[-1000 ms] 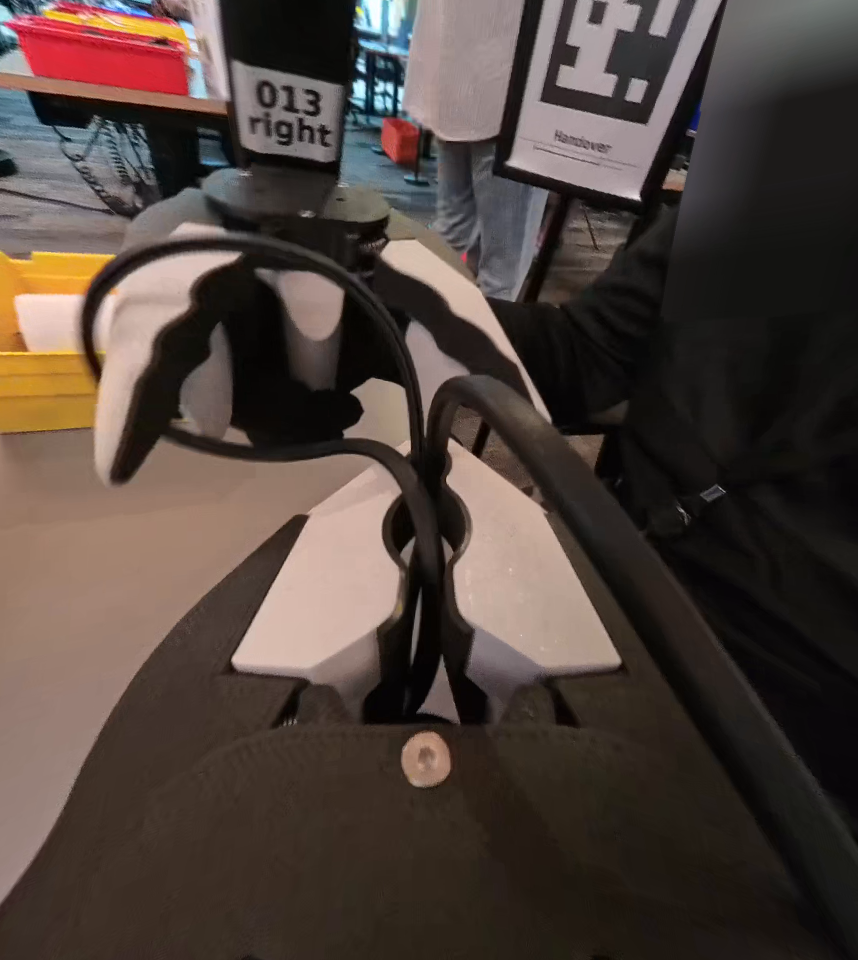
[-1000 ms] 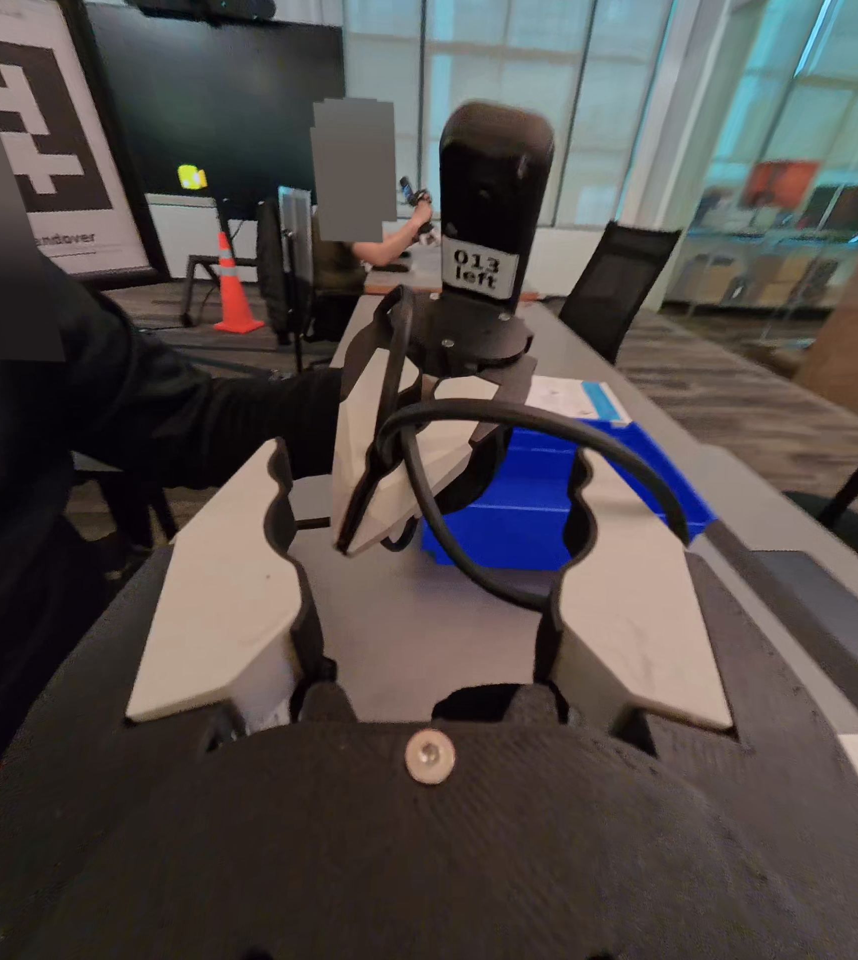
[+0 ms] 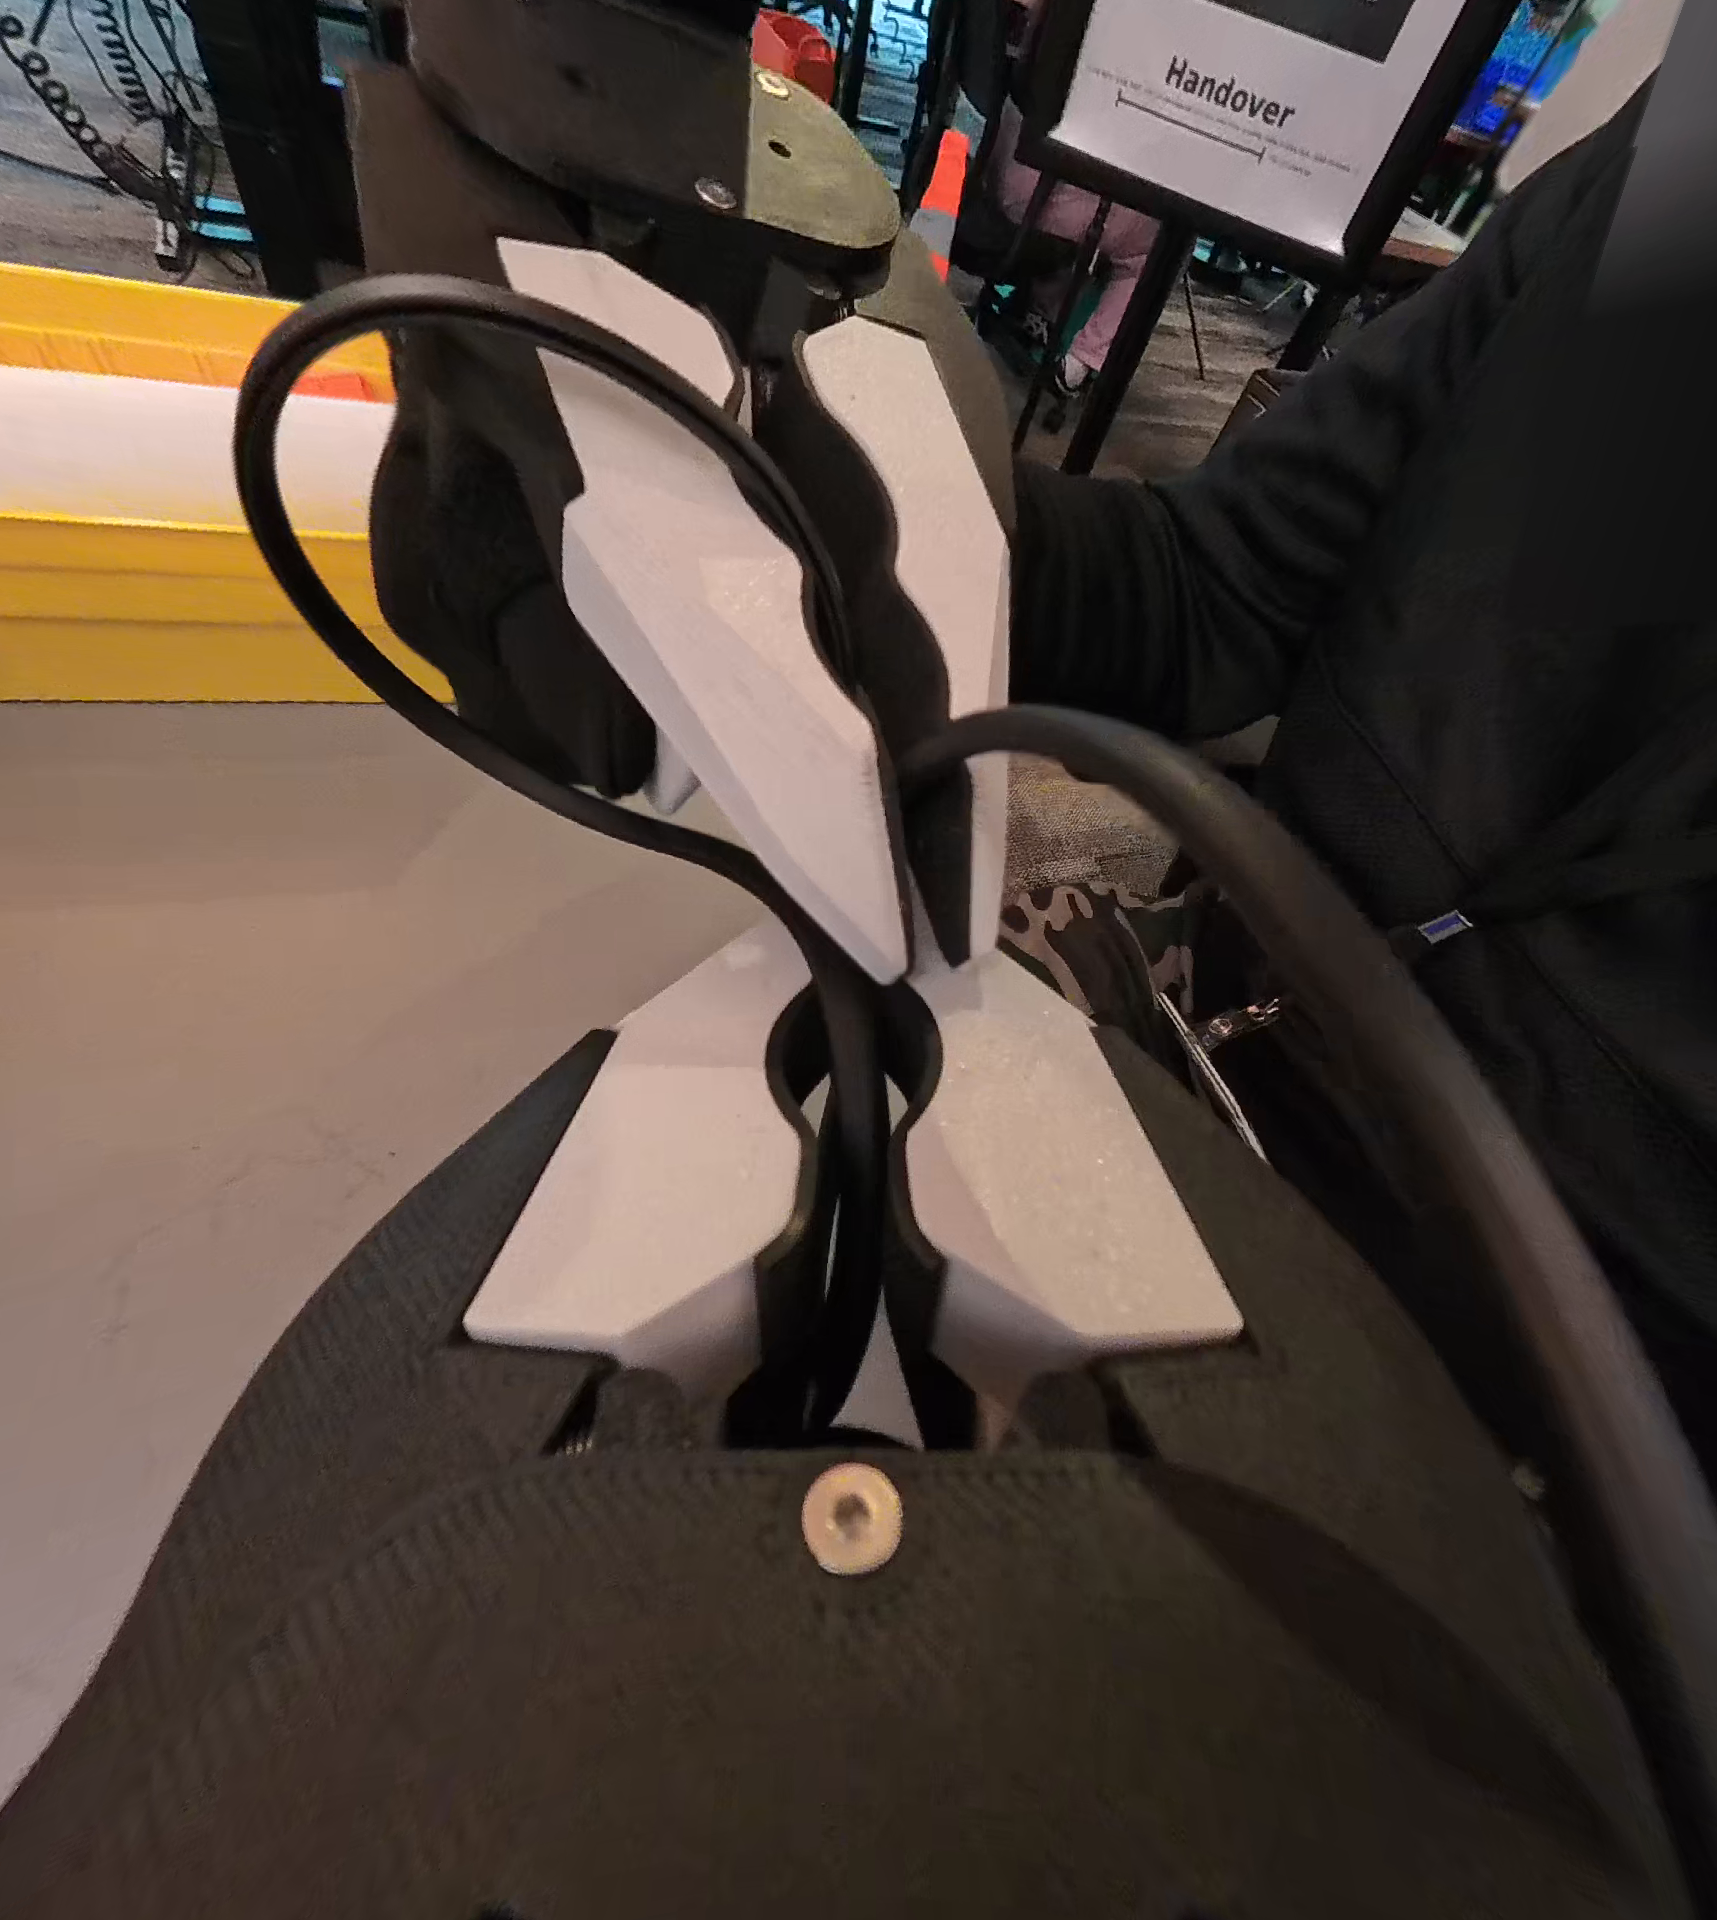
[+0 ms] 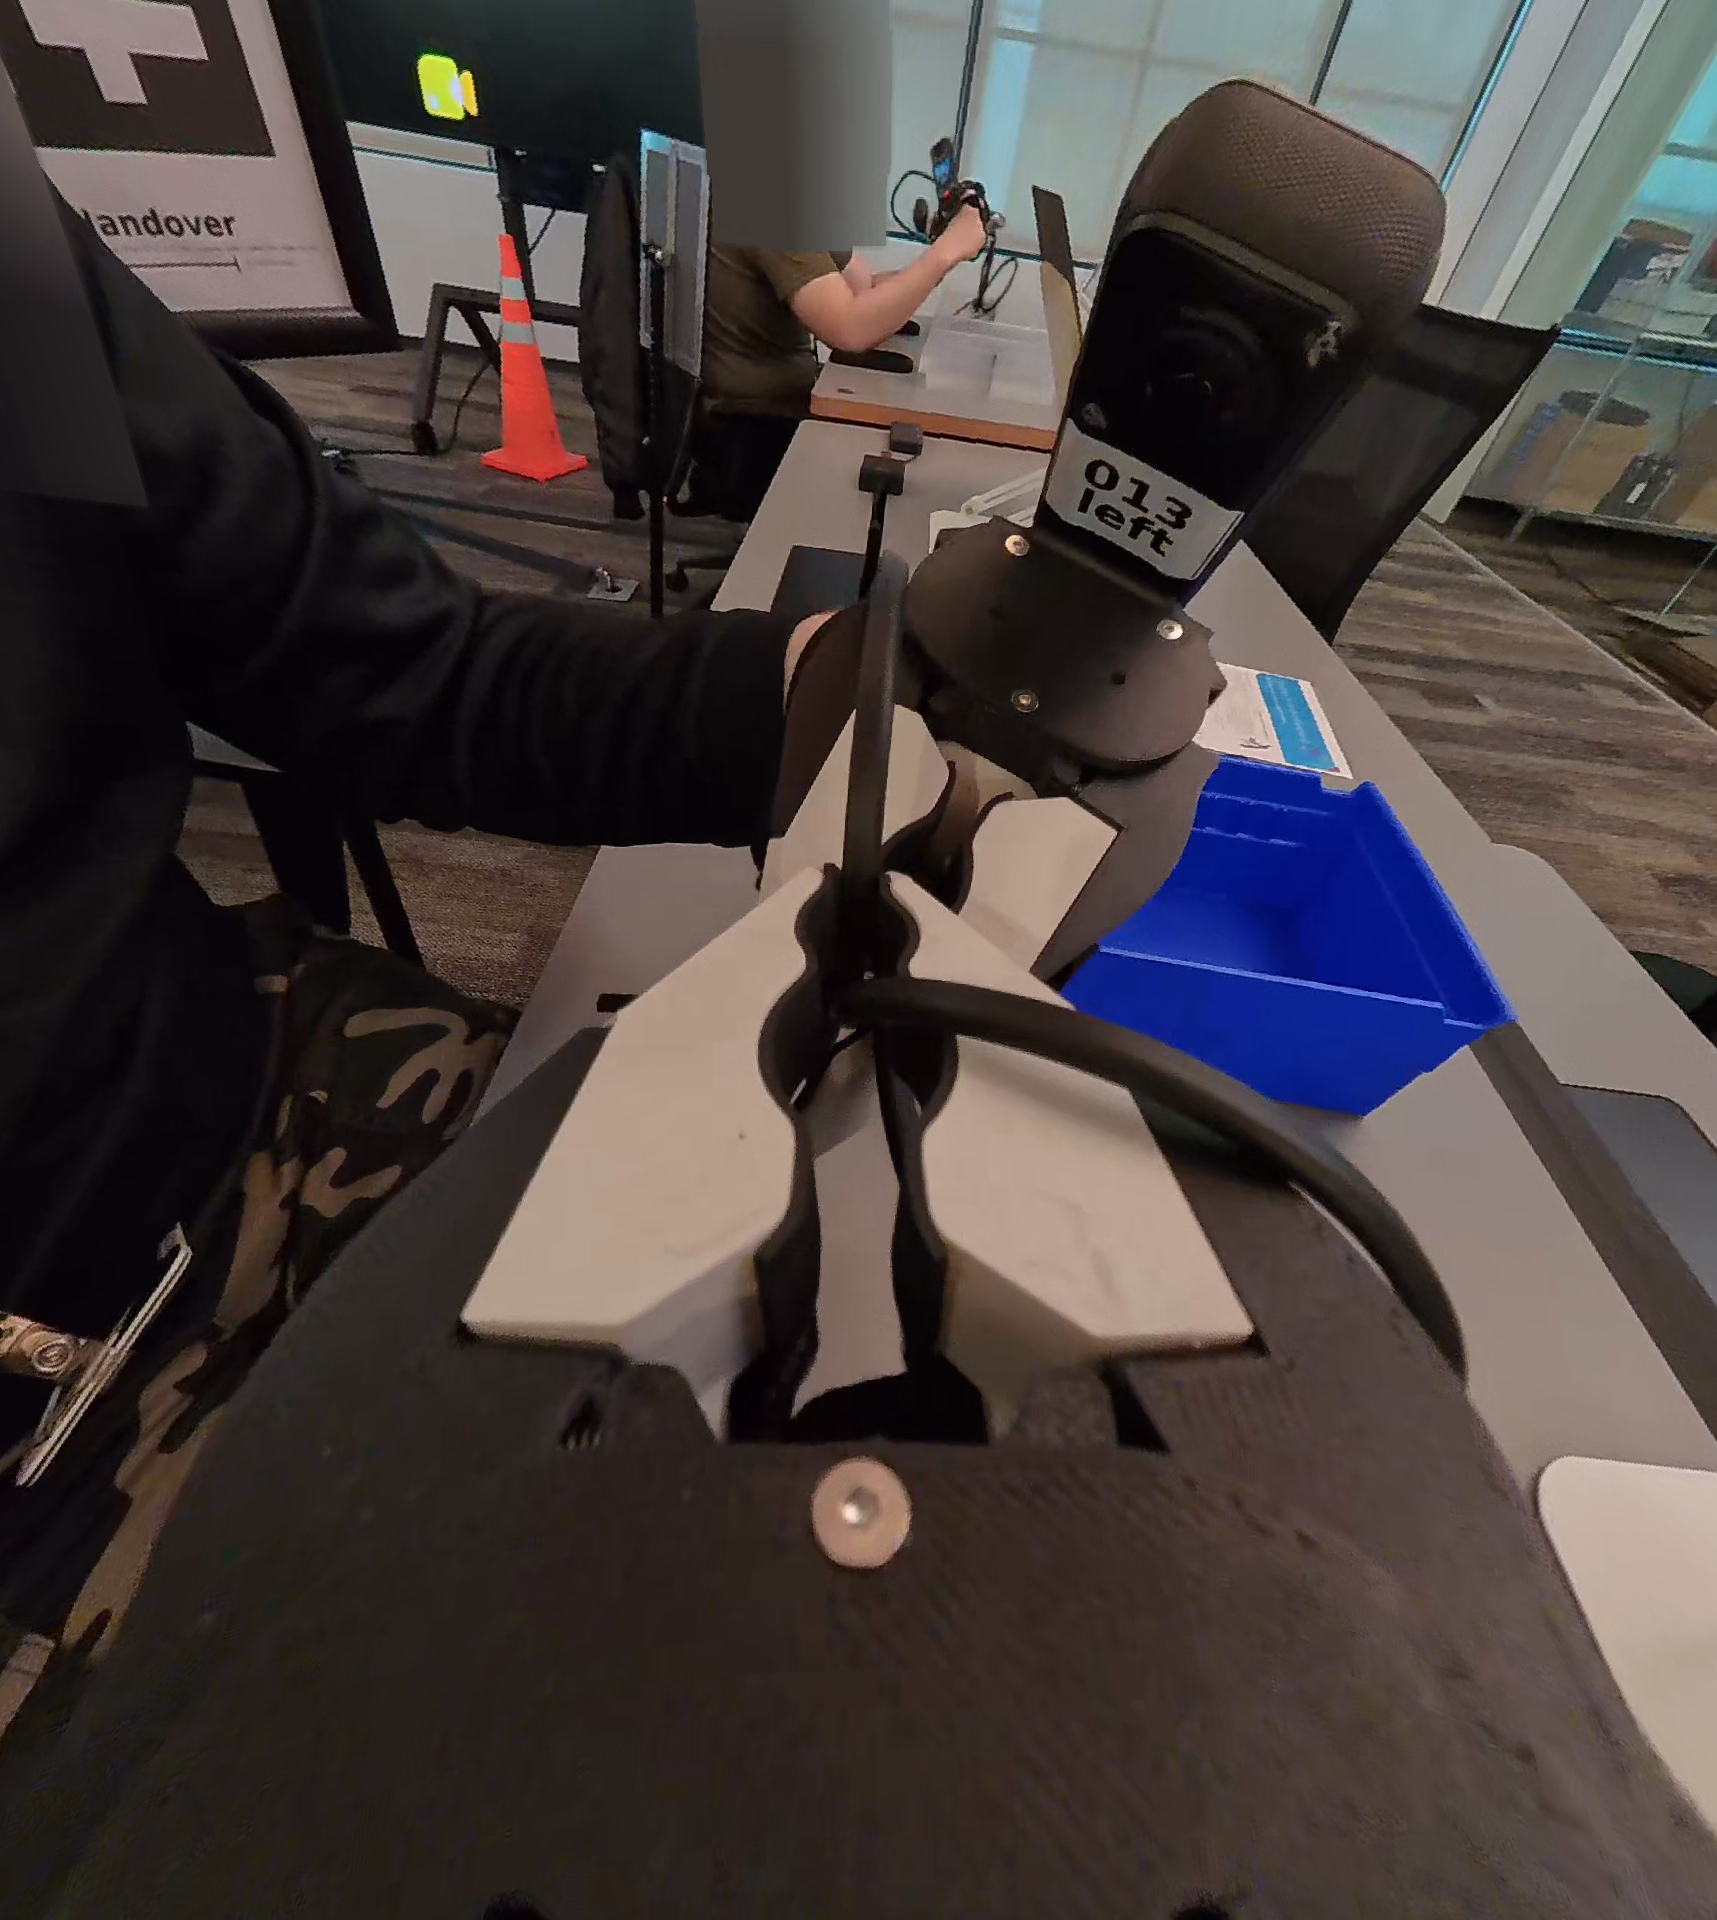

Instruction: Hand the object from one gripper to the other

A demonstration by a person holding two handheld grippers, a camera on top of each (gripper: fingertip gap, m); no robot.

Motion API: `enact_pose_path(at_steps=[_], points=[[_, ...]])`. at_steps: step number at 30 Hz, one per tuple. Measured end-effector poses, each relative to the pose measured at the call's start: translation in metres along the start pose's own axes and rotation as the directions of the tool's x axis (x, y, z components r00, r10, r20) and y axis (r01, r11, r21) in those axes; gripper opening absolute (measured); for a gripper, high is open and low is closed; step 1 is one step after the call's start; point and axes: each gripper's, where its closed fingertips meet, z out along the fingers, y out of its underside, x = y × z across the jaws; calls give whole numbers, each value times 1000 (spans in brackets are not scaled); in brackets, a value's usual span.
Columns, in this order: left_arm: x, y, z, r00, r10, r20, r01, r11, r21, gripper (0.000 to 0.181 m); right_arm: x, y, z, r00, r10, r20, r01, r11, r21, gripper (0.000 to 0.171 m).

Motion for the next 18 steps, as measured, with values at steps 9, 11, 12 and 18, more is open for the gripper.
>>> enact_pose_path(at_steps=[9, 11, 12, 18], points=[[-10, 14, 1, 997, -36, 61, 42, 995, -92, 0, 8, 22, -11, 981, -159, -110, 126, 958, -259, 10], [-12, 19, 3, 997, -26, 77, 36, 992, -121, 0, 7, 26, -8, 985, -137, -105, 102, 953, -285, 7], [-15, 22, 3, 995, -22, 95, 35, 990, -137, 0, 7, 28, -8, 988, -118, -103, 83, 953, -292, 5], [-22, 19, 1, 987, 19, 159, 5, 988, -152, 0, 10, 27, -10, 995, -42, -91, 19, 971, -240, 2]])
